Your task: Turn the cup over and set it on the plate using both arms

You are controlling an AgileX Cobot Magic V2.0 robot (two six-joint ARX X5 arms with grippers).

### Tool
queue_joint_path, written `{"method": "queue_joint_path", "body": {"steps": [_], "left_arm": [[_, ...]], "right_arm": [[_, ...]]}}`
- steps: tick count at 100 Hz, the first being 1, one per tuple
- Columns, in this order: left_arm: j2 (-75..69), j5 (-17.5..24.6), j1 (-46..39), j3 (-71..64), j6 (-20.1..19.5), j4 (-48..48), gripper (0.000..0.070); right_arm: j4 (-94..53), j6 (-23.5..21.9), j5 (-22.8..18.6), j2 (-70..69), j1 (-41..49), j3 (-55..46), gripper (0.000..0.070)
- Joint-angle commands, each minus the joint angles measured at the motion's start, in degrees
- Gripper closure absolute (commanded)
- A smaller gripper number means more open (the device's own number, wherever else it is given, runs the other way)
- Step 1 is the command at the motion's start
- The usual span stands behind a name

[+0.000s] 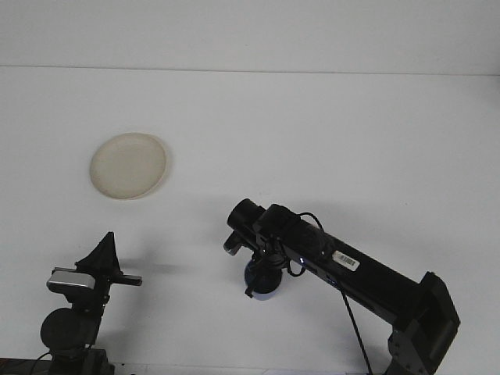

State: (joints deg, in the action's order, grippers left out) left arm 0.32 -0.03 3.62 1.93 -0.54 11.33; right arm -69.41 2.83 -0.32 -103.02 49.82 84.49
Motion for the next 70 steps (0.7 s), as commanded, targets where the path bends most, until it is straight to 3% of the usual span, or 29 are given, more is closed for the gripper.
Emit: {"method": "queue_joint_path", "body": {"steps": [1, 14, 21, 26, 36, 70], "left_arm": [[0.0, -0.2, 0.0, -1.1, 0.1, 0.7, 0.0687], [0.0, -0.2, 0.0, -1.1, 0.1, 0.8, 0.0687], [0.0, -0.2, 0.0, -1.1, 0.2, 0.8, 0.0687], [0.0, -0.2, 0.0, -1.1, 0.5, 0.8, 0.0687], [0.0, -0.2, 0.0, -1.0, 5.4, 0.8, 0.0688], [0.0, -0.2, 0.0, 0.0, 27.9, 2.0, 0.0689]], "right_arm": [[0.0, 0.7, -0.2, -1.7, 0.9, 1.1, 0.0663], [-0.4, 1.1, -0.1, -1.5, 0.8, 1.1, 0.0387], [-1.5, 1.4, -0.2, -0.6, 0.2, 1.7, 0.0311], [-2.4, 1.6, -0.6, 0.0, -0.1, 2.6, 0.0289], [-4.5, 2.0, -1.4, 1.9, -0.9, 5.6, 0.028], [0.8, 2.0, -2.8, 14.6, -4.5, 14.0, 0.0281]]}}
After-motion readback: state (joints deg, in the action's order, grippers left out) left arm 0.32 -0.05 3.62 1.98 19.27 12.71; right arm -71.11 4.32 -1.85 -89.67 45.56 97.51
